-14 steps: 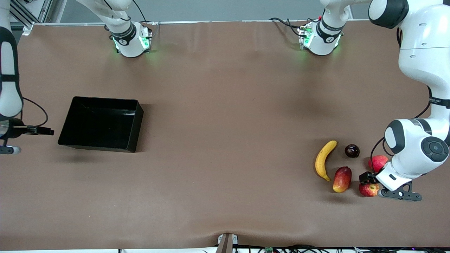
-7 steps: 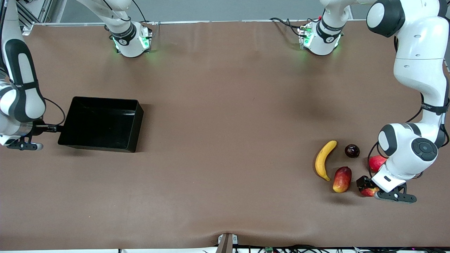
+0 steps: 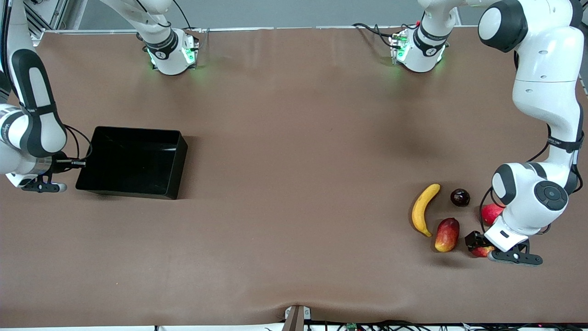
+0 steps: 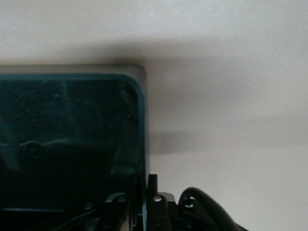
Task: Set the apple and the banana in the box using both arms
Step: 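Grip the black box rim with the right gripper while the left gripper hovers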
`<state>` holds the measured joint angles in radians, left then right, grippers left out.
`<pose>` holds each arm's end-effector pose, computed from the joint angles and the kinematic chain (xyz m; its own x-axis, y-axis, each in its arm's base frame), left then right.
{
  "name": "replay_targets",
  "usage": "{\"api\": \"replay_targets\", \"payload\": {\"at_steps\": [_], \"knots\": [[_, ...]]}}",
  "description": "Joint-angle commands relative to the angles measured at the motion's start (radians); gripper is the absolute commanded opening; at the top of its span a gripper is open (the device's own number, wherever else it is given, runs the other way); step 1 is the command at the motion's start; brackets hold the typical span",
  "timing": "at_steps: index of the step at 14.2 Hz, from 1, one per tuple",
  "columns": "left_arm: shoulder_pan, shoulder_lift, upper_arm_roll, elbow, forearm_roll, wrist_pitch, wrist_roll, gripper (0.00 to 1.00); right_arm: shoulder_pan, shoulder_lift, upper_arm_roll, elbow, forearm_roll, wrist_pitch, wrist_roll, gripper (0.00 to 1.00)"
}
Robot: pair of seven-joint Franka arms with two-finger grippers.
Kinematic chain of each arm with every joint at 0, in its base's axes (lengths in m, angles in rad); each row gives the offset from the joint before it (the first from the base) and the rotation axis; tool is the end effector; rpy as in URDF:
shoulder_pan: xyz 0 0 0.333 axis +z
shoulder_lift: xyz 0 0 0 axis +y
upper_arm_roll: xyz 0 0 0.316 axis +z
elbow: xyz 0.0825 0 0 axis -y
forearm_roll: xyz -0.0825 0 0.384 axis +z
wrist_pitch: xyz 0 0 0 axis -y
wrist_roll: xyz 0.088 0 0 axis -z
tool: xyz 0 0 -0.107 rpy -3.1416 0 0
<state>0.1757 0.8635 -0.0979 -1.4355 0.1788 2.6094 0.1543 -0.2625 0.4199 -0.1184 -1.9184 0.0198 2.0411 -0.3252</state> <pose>0.7486 0.0710 0.2088 0.9388 -0.1777 0.2952 -0.1526 -0.9826 -0.1062 0.5497 -0.2165 0.2542 0.9570 -0.0527 -0.2853 -0.0729 -0.9955 -0.0604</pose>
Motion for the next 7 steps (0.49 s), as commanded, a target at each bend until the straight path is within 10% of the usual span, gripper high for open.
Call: {"api": "replay_targets", "payload": {"at_steps": [1,7], "knots": [[-0.001,0.015,0.003,0.021,0.024,0.014,0.008,1.00,0.015,-0.059,0.011,0.021,0.000,-0.099,0.003,0.00],[0.013,0.002,0.003,0.015,0.030,0.012,0.050,1.00,0.060,-0.119,0.046,0.169,0.112,-0.350,0.014,0.00]]}}
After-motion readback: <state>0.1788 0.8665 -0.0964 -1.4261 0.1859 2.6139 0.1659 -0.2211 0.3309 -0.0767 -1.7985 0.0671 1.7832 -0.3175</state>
